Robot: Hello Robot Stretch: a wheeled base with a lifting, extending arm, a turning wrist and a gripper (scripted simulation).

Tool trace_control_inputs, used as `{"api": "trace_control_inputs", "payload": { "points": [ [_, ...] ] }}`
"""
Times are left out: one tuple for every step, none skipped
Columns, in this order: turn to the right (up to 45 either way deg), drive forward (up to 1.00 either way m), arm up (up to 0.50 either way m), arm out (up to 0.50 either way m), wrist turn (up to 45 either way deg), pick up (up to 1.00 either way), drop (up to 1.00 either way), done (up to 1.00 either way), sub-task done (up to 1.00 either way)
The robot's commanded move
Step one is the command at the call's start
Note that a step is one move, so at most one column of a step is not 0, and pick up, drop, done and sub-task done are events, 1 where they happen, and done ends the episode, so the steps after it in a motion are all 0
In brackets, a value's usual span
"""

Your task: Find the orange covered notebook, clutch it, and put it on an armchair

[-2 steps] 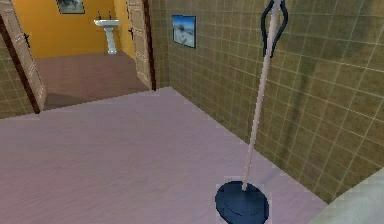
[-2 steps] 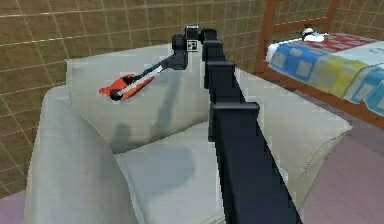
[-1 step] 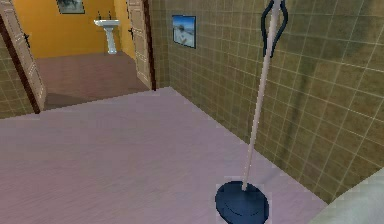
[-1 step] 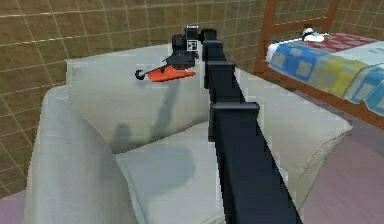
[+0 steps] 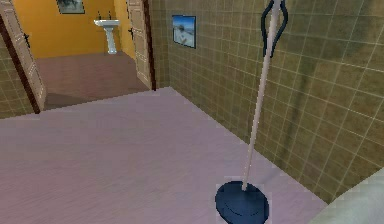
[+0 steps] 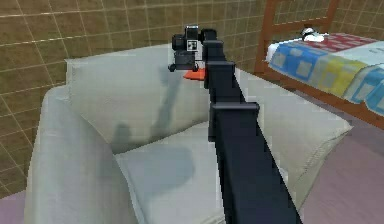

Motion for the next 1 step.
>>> {"api": "trace_control_inputs", "payload": {
  "points": [
    [0.0,0.00,-0.22,0.00,0.0,0.00,0.00,0.00,0.00]
  ]
}}
